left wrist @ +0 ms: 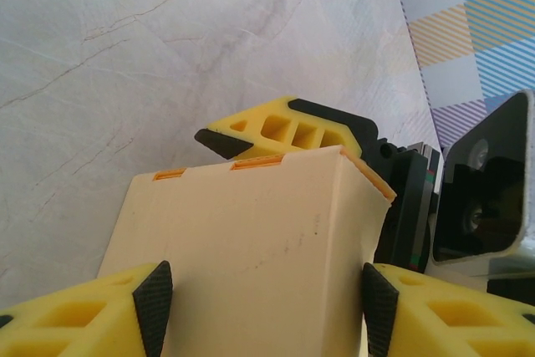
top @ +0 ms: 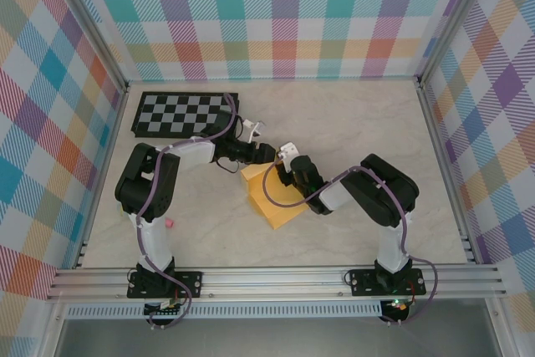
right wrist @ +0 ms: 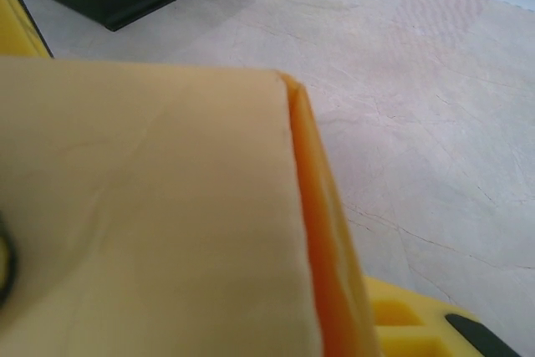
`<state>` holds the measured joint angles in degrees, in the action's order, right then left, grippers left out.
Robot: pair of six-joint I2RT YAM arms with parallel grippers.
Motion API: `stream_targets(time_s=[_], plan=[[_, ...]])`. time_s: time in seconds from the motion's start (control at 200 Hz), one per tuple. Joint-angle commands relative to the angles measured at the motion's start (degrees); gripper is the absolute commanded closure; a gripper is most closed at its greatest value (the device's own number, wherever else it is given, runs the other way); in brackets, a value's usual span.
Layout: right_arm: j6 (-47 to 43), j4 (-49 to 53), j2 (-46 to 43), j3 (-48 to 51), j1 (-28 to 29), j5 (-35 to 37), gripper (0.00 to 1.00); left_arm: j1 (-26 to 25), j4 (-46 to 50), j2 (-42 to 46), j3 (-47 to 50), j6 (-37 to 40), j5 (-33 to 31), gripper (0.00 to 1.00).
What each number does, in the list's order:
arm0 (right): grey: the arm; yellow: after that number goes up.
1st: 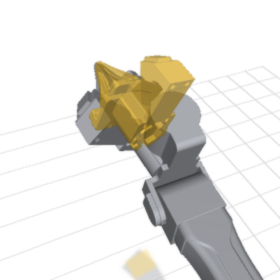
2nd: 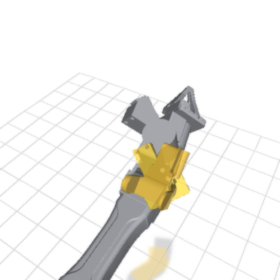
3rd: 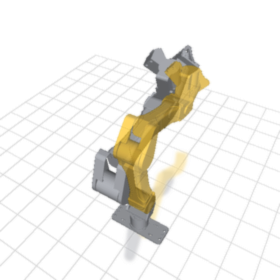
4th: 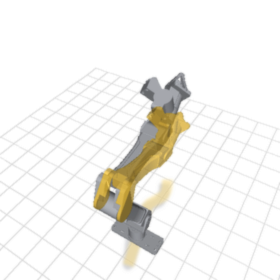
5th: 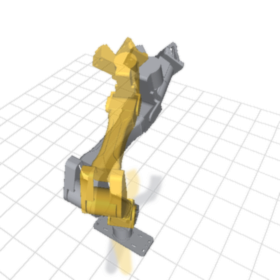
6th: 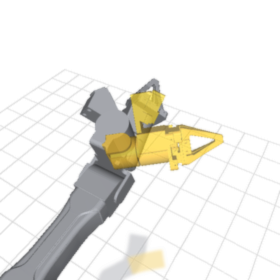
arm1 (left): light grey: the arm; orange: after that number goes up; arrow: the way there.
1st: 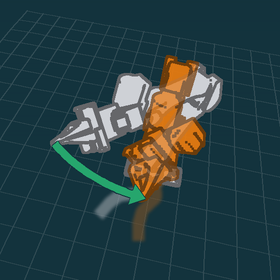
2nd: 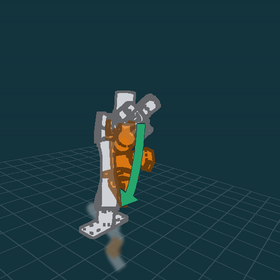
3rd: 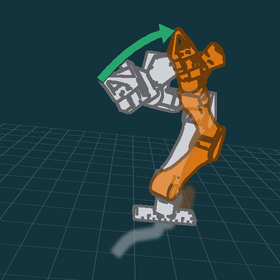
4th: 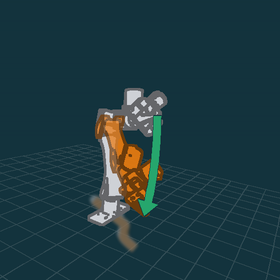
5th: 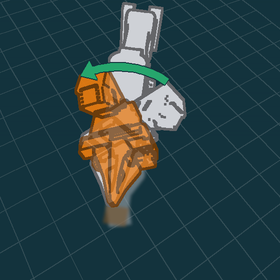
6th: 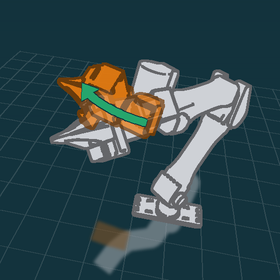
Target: Fold the paper box
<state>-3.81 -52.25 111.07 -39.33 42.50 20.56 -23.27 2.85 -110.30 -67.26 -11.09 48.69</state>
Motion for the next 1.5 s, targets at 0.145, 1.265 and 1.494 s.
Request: stream_targets(time_s=[0.145,1.265,1.494], plan=[[-1.28,-4.20,-2.82,2.68,0.57,-0.22,0.91,-0.91,5.07,-1.32,0.11,1.17,-3.22,0.40],[1.76,-6.28,-9.05,8.14,-7.02,-18.72,0.51,-1.21,6.63,-0.94,-0.01,0.94,-5.69,0.40],[4.74,-4.90,-7.49,5.68,-4.83,-10.22,0.53,-1.64,6.99,-2.19,-0.32,-0.42,-4.59,0.40]])
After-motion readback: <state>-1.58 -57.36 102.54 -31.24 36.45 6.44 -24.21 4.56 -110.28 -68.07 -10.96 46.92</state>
